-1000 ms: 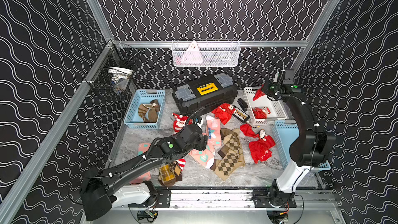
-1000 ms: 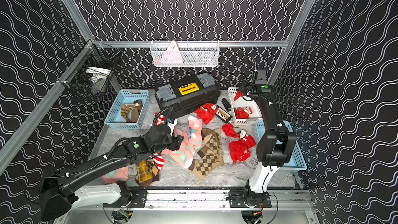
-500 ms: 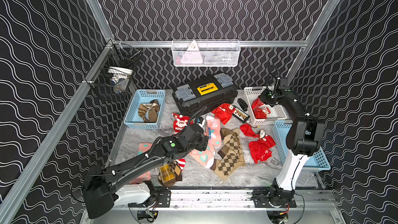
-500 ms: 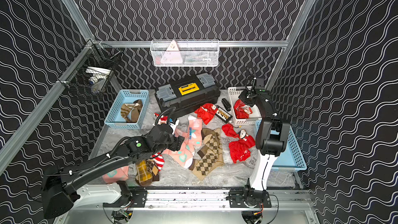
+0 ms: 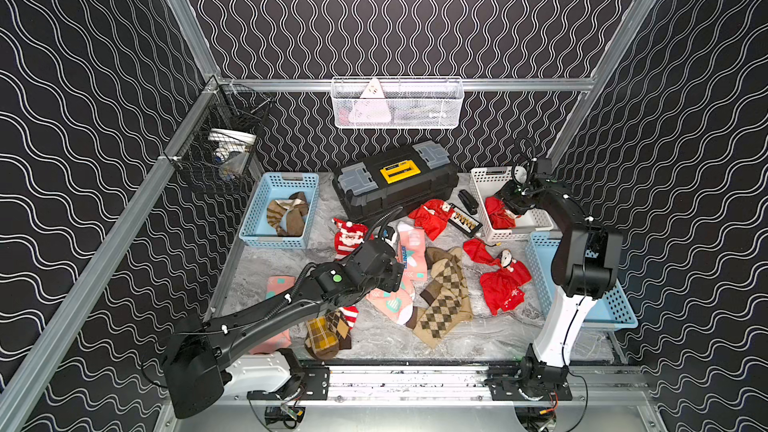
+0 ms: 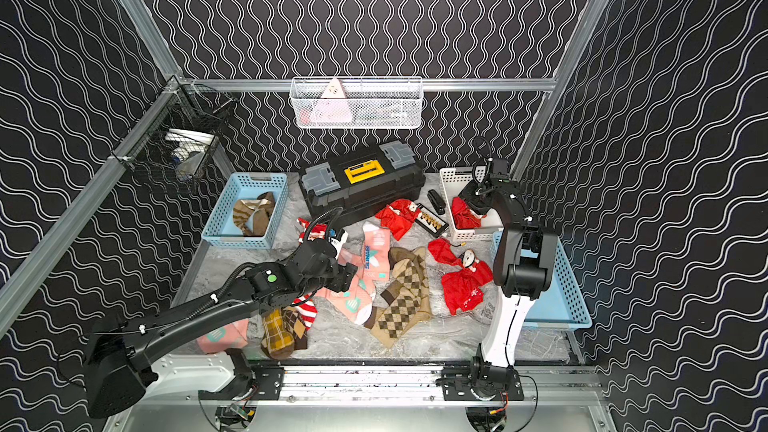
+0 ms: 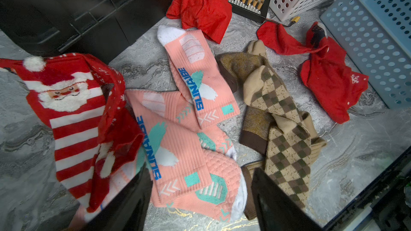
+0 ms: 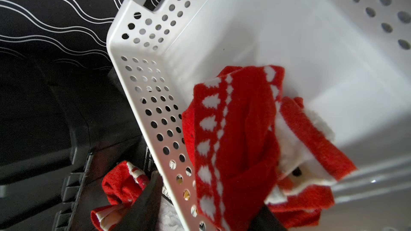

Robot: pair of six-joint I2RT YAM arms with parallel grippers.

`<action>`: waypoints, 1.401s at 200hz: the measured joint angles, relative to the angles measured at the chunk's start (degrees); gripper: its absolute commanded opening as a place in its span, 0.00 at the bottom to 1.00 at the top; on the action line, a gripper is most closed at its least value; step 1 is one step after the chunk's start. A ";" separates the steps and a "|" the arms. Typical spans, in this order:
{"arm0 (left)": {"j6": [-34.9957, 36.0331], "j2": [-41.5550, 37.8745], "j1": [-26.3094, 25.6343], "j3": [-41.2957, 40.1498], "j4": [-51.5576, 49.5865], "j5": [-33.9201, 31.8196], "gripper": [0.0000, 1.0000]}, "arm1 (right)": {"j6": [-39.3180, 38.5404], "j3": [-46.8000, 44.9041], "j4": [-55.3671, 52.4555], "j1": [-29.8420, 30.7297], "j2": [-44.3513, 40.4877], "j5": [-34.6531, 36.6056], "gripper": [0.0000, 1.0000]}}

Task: Sort the socks into the basket by color
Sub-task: Place the sock in the bin.

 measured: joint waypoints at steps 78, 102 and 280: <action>-1.29 1.25 0.00 0.46 -1.14 -0.02 0.84 | -0.02 -3.89 -1.53 0.61 -10.38 2.27 0.87; -2.19 1.60 0.44 0.55 -1.73 0.07 0.84 | 0.00 -6.54 -1.51 3.30 -13.75 2.91 0.87; -8.79 6.62 16.31 -2.84 -7.78 6.91 0.81 | -1.14 -28.26 -4.33 29.22 -29.59 6.05 1.00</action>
